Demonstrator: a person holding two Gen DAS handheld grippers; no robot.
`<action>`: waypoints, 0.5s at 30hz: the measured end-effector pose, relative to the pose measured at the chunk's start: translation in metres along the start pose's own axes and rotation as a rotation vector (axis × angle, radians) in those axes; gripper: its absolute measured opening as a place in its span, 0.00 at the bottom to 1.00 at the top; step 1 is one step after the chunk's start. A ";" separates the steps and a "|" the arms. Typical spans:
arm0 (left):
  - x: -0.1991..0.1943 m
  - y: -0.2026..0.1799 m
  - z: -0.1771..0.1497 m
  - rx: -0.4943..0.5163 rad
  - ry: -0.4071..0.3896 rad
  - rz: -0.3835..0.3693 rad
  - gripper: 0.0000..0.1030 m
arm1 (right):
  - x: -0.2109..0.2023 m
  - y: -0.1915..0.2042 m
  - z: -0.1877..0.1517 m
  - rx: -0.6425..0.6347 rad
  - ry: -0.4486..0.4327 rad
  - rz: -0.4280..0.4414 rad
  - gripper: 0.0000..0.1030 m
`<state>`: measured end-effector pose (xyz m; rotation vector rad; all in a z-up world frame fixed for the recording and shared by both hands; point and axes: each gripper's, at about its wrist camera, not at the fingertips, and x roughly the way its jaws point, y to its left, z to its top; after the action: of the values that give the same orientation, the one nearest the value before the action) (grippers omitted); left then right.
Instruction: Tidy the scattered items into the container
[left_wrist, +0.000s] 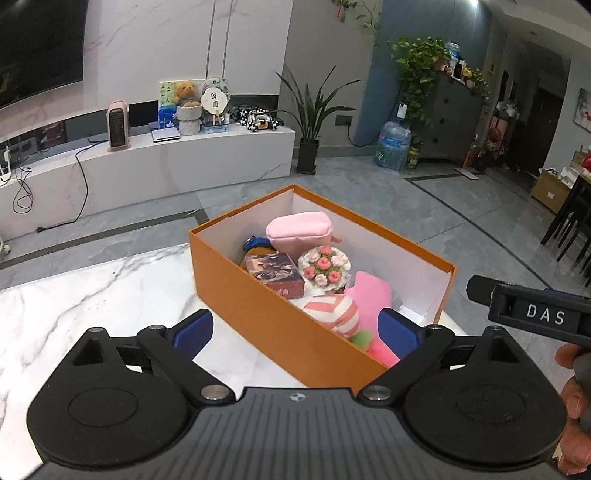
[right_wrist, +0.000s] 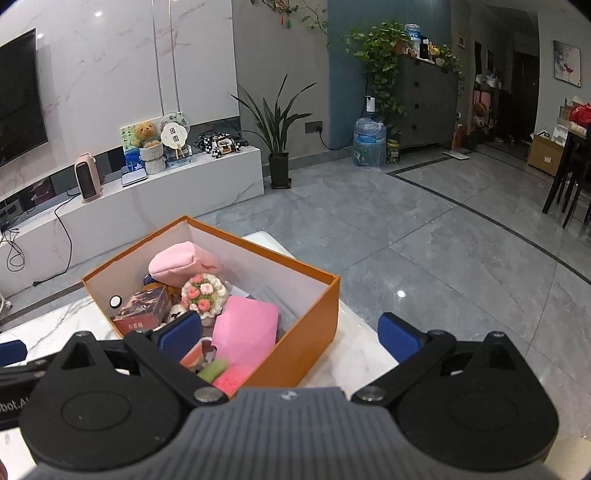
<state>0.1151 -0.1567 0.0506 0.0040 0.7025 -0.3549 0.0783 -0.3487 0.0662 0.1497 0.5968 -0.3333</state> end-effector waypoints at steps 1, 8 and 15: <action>0.000 0.000 0.000 0.001 0.004 0.006 1.00 | -0.001 0.002 0.000 0.002 0.001 -0.002 0.99; 0.006 -0.005 -0.002 0.010 0.028 0.021 1.00 | 0.003 0.004 -0.002 -0.004 0.024 -0.038 0.99; 0.006 -0.009 -0.001 0.014 0.031 0.014 1.00 | 0.002 0.008 -0.003 -0.010 0.033 -0.028 0.99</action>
<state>0.1157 -0.1670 0.0466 0.0274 0.7299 -0.3469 0.0814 -0.3416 0.0629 0.1375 0.6339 -0.3550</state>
